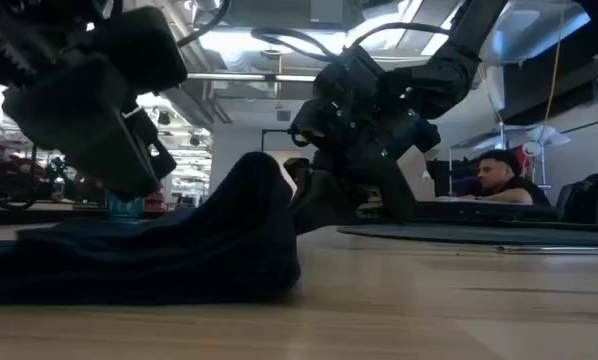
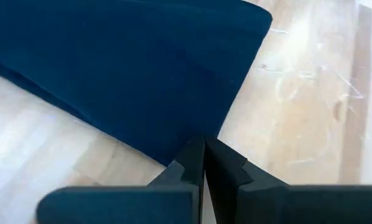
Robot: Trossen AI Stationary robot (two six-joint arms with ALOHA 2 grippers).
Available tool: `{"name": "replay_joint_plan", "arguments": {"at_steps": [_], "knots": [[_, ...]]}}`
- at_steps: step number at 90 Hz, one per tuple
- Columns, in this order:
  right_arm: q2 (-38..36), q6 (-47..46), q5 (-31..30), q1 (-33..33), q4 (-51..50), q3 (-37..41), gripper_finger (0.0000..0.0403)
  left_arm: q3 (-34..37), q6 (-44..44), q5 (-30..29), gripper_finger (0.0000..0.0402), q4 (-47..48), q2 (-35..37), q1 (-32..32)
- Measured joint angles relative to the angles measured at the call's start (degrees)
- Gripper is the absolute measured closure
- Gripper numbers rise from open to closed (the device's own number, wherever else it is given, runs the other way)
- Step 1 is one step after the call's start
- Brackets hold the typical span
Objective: Set table place
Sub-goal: Fold the black table napkin
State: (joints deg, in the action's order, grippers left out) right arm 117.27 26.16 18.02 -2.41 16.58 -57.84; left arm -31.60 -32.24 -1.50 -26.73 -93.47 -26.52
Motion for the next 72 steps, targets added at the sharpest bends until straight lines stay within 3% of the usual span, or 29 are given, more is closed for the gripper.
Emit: {"name": "replay_joint_plan", "arguments": {"at_steps": [34, 72], "knots": [[-0.1, 1.5, -0.3, -1.4, -0.9, 0.0, 0.0403, -2.3, -1.0, -0.2, 0.0387, -2.8, -6.6, -0.8], [-0.1, 2.6, 0.0, -2.6, -1.6, 0.0, 0.0403, -2.3, -7.6, -0.6, 0.0387, -2.5, -6.7, -6.1]]}}
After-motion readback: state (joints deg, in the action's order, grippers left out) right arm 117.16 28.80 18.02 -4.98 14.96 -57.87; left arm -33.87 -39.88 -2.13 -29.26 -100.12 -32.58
